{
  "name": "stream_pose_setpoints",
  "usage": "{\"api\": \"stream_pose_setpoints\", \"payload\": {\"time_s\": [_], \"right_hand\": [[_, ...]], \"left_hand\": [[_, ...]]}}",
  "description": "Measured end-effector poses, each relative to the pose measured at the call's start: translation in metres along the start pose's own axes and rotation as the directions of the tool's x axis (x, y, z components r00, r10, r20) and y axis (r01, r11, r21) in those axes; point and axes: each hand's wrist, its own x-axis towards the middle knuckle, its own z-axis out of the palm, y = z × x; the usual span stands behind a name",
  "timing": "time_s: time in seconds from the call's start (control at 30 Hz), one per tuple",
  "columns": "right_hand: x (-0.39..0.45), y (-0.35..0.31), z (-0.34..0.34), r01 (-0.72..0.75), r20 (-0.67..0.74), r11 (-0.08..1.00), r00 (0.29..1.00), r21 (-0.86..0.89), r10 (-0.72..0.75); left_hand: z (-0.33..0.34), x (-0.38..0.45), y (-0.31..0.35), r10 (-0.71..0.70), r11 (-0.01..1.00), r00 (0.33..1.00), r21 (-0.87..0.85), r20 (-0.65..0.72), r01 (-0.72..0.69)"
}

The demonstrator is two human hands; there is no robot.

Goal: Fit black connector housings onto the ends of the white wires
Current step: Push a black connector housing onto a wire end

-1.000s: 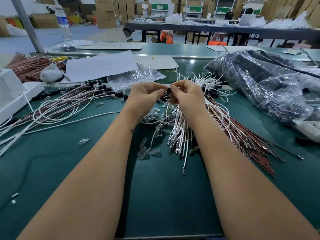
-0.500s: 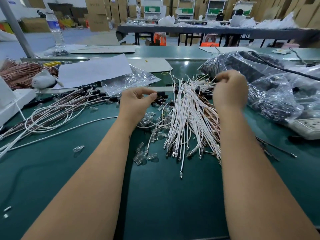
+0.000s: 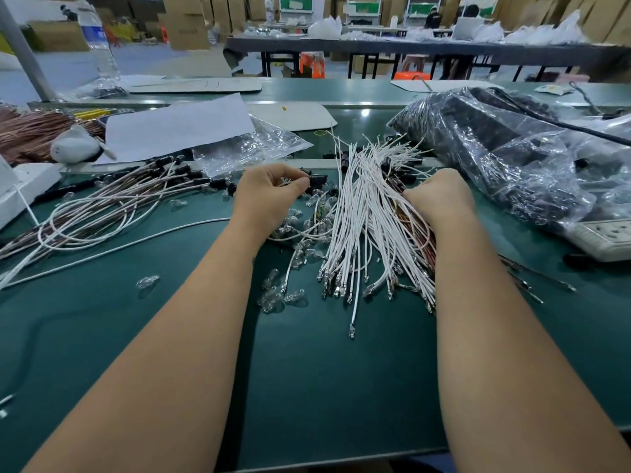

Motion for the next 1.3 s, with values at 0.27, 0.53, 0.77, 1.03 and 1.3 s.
{"api": "stream_pose_setpoints", "payload": {"time_s": [0.27,0.53,0.77,1.03,1.3], "right_hand": [[-0.006,-0.005,-0.003,0.040,-0.140,0.998,0.990,0.056,-0.031],[-0.020,-0.022,-0.009,0.177,-0.407,0.984,0.896,-0.031,-0.174],[-0.052,-0.076,0.021,0.529,-0.565,0.806,0.592,-0.265,-0.574],[-0.055,-0.068,0.055,0.562,-0.311,0.827,0.791,0.026,-0.527],[-0.055,-0.065,0.050,0.512,-0.285,0.822,0.850,0.248,-0.443]], "left_hand": [[0.000,0.001,-0.002,0.006,0.999,1.000,-0.034,0.011,-0.006],[0.001,0.001,-0.001,-0.015,0.999,1.000,-0.045,0.021,0.016],[-0.001,0.003,-0.002,-0.048,0.994,0.998,-0.098,-0.030,0.044],[-0.007,0.013,-0.009,-0.127,0.990,0.984,-0.079,-0.125,0.118],[-0.009,0.009,-0.008,-0.130,0.988,0.988,-0.091,-0.088,0.122]]}}
